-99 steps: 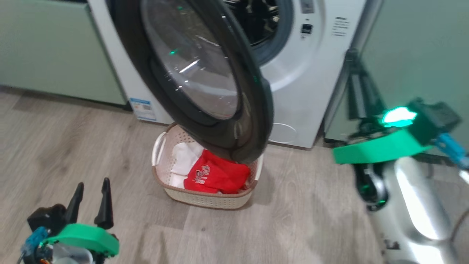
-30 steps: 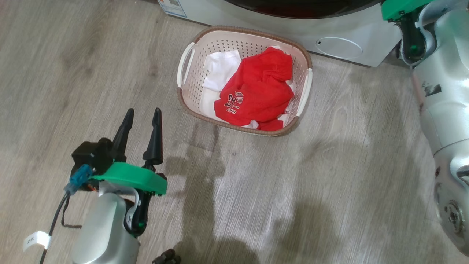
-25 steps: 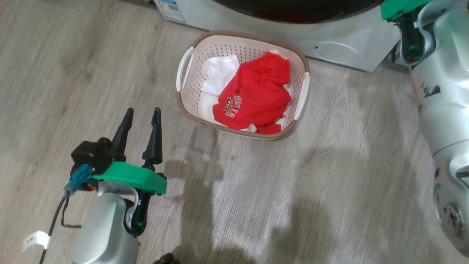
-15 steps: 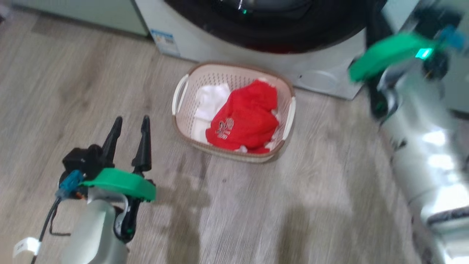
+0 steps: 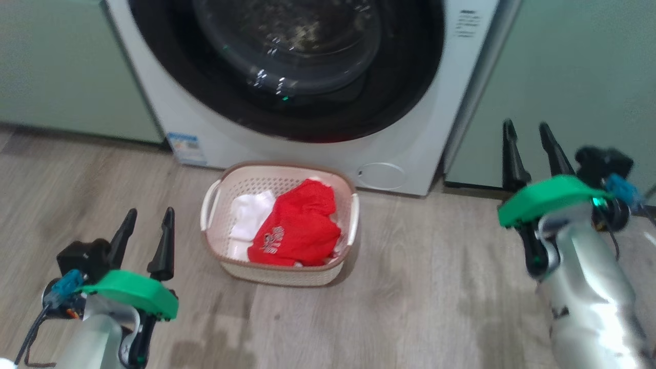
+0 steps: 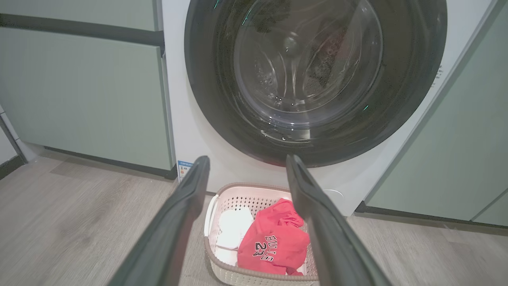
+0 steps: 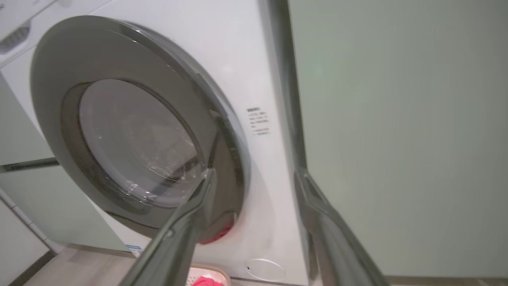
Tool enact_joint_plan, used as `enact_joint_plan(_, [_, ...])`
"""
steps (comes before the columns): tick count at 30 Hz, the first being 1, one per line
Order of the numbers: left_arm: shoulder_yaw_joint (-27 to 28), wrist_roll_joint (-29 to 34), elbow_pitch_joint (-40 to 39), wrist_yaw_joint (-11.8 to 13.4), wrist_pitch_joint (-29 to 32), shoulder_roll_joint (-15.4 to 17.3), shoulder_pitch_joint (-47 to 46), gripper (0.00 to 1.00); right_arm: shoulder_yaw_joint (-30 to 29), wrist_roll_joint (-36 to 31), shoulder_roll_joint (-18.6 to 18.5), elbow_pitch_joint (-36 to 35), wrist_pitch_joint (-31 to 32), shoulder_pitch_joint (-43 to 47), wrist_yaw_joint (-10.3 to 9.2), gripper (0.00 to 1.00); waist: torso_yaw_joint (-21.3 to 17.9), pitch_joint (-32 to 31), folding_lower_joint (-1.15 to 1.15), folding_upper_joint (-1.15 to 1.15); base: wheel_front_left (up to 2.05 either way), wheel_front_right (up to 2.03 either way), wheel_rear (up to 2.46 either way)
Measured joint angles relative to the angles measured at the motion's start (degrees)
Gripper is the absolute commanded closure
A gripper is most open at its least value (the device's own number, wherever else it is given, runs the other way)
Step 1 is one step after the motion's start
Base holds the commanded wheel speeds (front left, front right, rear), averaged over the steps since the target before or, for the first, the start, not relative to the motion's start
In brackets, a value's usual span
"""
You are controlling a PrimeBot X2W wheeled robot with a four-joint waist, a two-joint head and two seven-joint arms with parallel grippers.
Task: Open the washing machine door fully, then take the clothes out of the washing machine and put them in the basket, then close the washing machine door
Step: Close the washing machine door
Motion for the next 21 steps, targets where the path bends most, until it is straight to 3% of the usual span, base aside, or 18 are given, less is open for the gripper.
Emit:
enact_joint_plan(7, [1.2, 0.8, 0.3, 0.0, 0.0, 0.7, 2.3, 0.00, -4.4, -4.5, 0.9, -8.2, 0.0, 9.6, 0.00, 0.00, -4.4, -2.6, 0.00, 0.00, 0.00, 0.00, 0.00])
enact_joint_plan(21, [5.6, 1.8, 1.7, 0.0, 0.0, 0.0, 5.6, 0.00, -4.2, -6.5, 1.2, -18.4, 0.0, 24.2, 0.00, 0.00, -9.7, -6.3, 0.00, 0.00, 0.00, 0.00, 0.00])
